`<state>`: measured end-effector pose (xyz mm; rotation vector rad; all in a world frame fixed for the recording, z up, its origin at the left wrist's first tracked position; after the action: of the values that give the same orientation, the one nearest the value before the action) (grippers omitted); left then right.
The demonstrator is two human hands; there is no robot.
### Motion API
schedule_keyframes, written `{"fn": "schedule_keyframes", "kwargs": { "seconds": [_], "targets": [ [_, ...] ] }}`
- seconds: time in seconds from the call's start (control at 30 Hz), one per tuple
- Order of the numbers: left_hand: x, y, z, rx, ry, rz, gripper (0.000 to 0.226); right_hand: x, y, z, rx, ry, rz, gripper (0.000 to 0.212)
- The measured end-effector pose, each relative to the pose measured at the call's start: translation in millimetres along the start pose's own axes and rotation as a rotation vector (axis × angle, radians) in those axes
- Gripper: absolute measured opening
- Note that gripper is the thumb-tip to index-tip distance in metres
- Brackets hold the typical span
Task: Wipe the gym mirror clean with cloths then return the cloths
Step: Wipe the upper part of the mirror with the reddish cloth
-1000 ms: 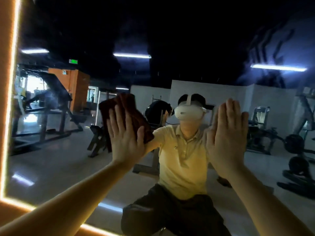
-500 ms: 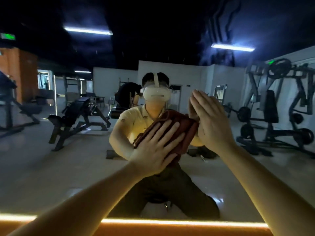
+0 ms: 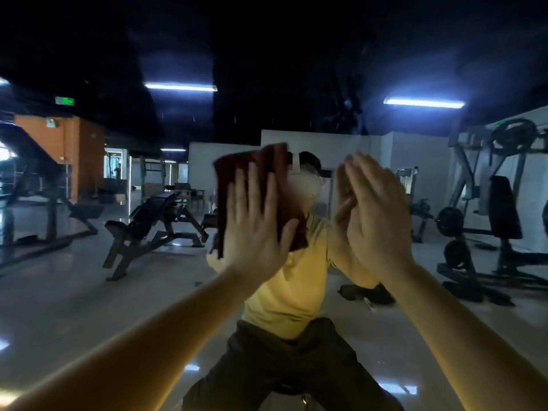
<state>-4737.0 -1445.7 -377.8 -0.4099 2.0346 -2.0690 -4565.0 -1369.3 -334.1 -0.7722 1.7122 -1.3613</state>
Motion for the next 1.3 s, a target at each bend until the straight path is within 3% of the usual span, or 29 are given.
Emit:
{"fn": "schedule_keyframes", "kwargs": {
  "seconds": [0.1,0.2,0.27,0.4,0.47,0.53,0.63,0.73,0.8,0.83,0.9,1.0,1.07,1.13,1.2,1.3],
  "targets": [
    [-70,23,-20,0.13,0.045,-0.333,0.076,-38,-20,8,0.013,0.064,-0.085,0.055],
    [-58,27,-21,0.207,-0.015,-0.634,0.078,-52,-31,4,0.043,0.107,-0.062,0.053],
    [-11,-3,-11,0.173,-0.091,-0.58,0.085,-53,-33,3,0.036,0.127,-0.038,0.055],
    [75,-111,20,0.062,-0.157,-0.103,0.088,-56,-32,4,-0.013,0.106,0.011,0.052],
    [75,-162,28,-0.049,-0.156,0.183,0.088,-61,-35,7,-0.027,0.023,0.01,0.049],
    [37,-196,22,-0.138,-0.143,0.307,0.086,-67,-45,13,-0.054,-0.092,0.0,0.047],
    [-63,-209,-8,-0.15,-0.11,0.132,0.079,-87,-78,27,-0.137,-0.137,-0.081,0.052],
    [-147,-175,-41,0.019,-0.048,-0.326,0.072,-115,-117,35,-0.186,-0.087,-0.206,0.052],
    [-142,-162,-42,0.09,-0.062,-0.601,0.069,-122,-139,30,-0.155,-0.05,-0.198,0.051],
    [-121,-169,-37,0.09,-0.075,-0.648,0.07,-123,-149,27,-0.142,-0.024,-0.166,0.05],
    [-59,-205,-19,0.055,-0.11,-0.542,0.075,-131,-165,22,-0.15,0.077,-0.098,0.049],
    [32,-274,15,-0.043,-0.18,-0.152,0.084,-148,-174,9,-0.113,0.219,-0.056,0.059],
    [49,-307,26,-0.117,-0.182,0.147,0.086,-153,-170,-3,-0.08,0.238,-0.033,0.065],
    [19,-327,16,-0.17,-0.16,0.297,0.084,-156,-167,-8,-0.097,0.2,-0.02,0.065],
    [-46,-334,-1,-0.203,-0.136,0.207,0.08,-157,-167,-7,-0.143,0.101,-0.027,0.062],
    [-157,-311,-31,-0.133,-0.059,-0.122,0.071,-169,-172,6,-0.251,-0.169,-0.131,0.052]
  ]
}}
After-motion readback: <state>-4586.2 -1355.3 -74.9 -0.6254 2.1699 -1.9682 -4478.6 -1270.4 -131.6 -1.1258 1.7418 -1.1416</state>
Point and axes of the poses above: each hand's wrist, its own y-axis away from the middle knuckle, its own z-axis out of the back of the hand, x = y × z, the point moved 9 cm from there along -y, towards the middle knuckle, and after that the axes turned 12 degrees about -x, right-handed, at the moved point
